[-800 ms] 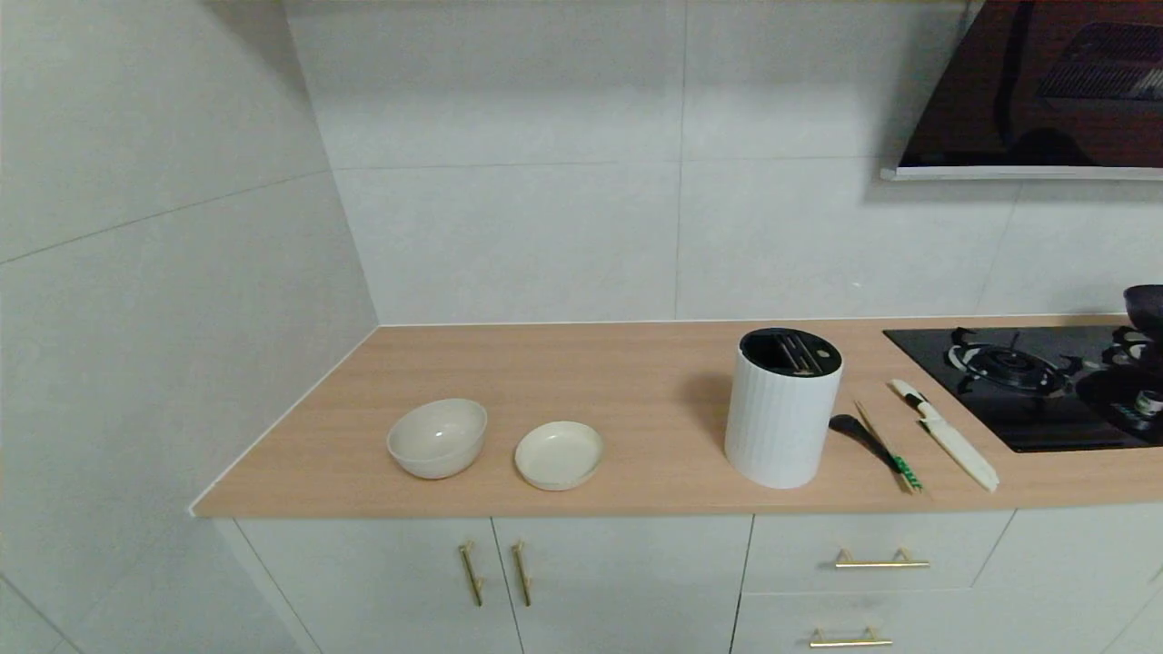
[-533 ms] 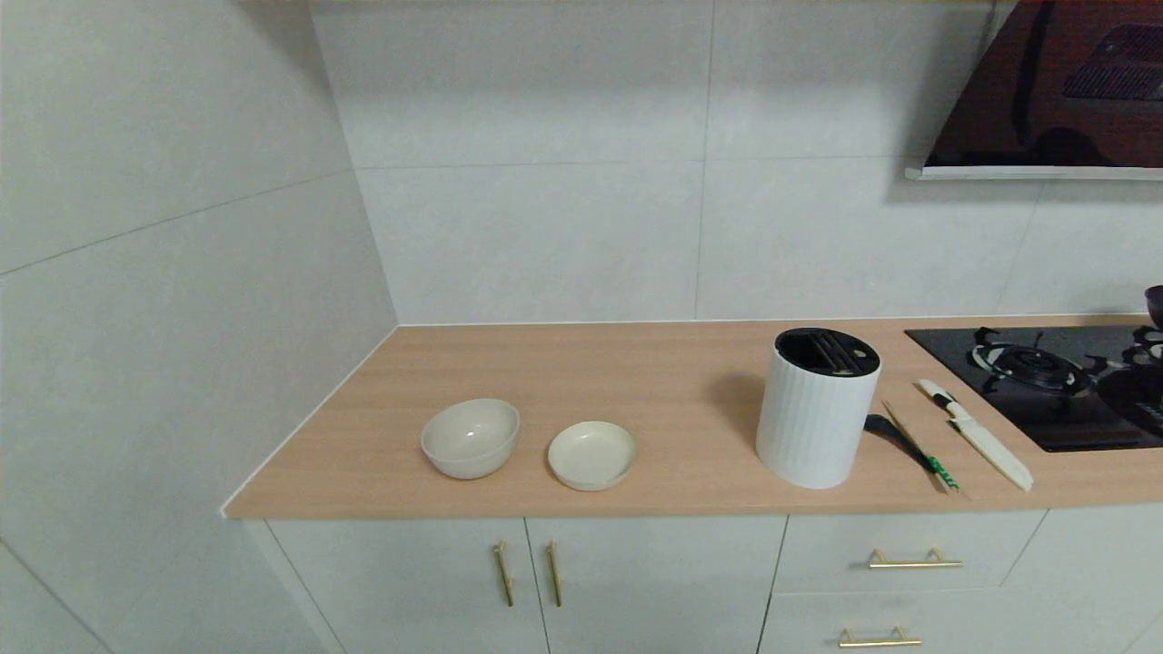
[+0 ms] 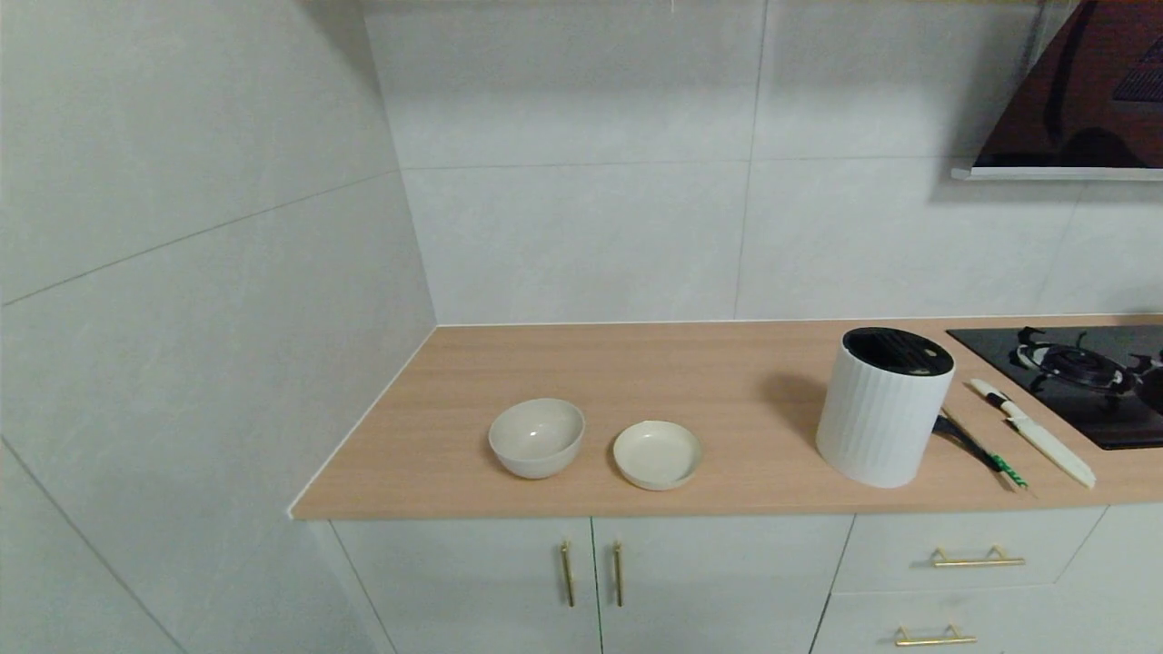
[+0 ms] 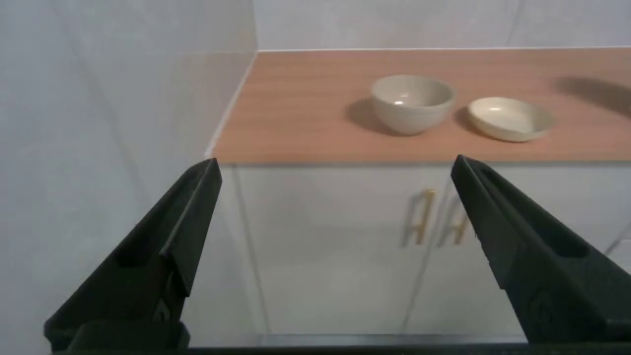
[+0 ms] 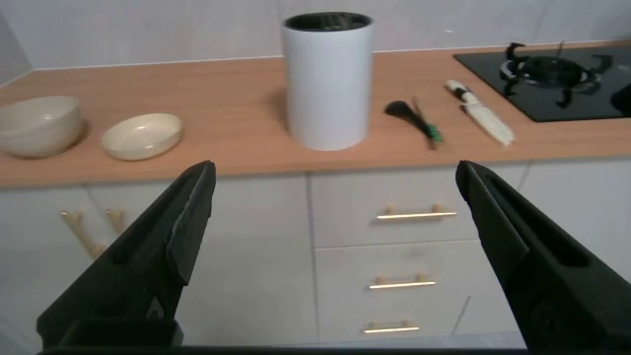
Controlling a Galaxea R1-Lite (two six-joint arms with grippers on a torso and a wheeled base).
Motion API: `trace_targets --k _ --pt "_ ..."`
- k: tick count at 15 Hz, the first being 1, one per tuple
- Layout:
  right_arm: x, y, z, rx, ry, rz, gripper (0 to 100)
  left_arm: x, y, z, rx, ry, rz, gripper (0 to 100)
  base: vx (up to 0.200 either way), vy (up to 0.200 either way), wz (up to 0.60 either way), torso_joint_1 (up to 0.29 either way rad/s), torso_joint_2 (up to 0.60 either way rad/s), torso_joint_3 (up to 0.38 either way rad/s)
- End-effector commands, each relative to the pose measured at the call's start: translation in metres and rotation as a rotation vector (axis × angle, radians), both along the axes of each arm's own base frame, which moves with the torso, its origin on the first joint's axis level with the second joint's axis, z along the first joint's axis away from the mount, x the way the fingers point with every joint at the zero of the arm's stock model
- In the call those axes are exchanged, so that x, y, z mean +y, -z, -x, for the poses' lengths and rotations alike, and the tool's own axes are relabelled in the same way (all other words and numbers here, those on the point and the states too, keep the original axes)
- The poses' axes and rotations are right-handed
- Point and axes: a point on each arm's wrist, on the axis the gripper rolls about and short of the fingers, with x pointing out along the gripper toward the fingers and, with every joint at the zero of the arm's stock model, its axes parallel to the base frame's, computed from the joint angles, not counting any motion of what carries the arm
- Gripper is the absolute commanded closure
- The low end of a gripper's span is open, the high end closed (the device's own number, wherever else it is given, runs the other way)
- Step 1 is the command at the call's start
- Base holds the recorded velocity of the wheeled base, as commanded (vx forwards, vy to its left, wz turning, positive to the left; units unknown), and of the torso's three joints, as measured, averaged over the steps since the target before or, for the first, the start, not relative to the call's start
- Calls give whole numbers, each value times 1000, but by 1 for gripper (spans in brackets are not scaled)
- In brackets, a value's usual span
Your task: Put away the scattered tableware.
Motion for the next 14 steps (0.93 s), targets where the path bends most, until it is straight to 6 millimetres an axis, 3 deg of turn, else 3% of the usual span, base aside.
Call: trace_targets --k 1,2,14 --pt "0 0 0 -2 0 0 0 0 0 0 0 0 -1 0 0 200 0 7 2 7" --pt "0 0 0 -2 0 0 0 0 0 0 0 0 -1 0 0 200 0 2 2 -2" --pt "0 0 0 -2 0 0 0 0 0 0 0 0 -2 0 0 0 0 0 0 0"
